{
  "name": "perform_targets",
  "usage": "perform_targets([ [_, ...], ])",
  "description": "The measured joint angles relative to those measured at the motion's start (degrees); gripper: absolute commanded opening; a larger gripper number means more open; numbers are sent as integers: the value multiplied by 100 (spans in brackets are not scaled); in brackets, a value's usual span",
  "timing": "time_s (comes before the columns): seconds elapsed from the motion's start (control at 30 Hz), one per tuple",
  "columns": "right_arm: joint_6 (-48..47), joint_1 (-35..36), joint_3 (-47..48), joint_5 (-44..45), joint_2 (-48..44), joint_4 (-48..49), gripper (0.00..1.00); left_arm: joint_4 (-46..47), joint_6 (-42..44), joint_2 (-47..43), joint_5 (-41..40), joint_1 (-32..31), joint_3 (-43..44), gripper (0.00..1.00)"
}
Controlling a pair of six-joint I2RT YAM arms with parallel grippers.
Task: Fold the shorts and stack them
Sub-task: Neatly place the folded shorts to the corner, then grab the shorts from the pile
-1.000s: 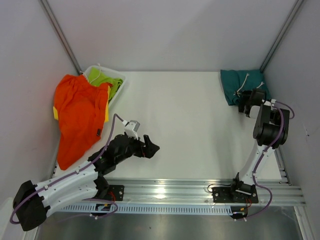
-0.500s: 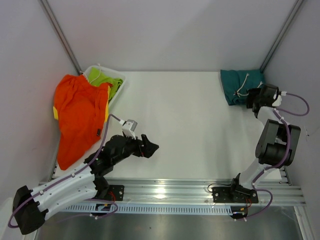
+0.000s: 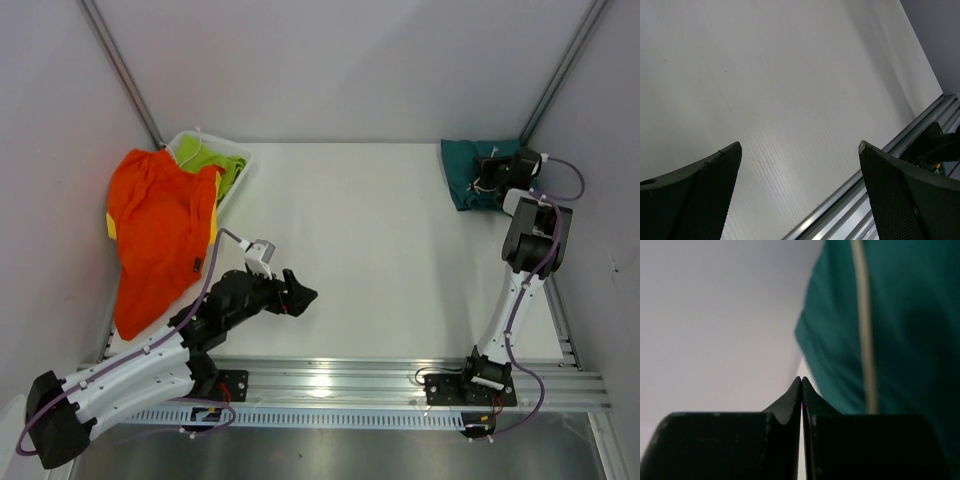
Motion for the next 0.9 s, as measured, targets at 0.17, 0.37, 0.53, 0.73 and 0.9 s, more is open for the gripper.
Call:
perform_targets([
  [0.17, 129, 31, 308, -15, 896, -20, 0, -2, 2, 0, -7, 0, 0, 99],
  [0.37, 389, 44, 328, -96, 1099, 339, 3, -48, 4, 4, -20, 0, 22, 99],
  [0.53, 98, 125, 890, -103, 1156, -258, 39, -302, 74, 7, -105, 0, 243, 99],
  [0.73, -726, 313, 1742, -81, 922, -1121, 78, -1058, 330, 92, -579, 28, 1270, 99],
  [0.9, -1147, 442, 1456, -197, 85, -1561, 87, -1484, 455, 195, -892, 350, 2015, 99],
])
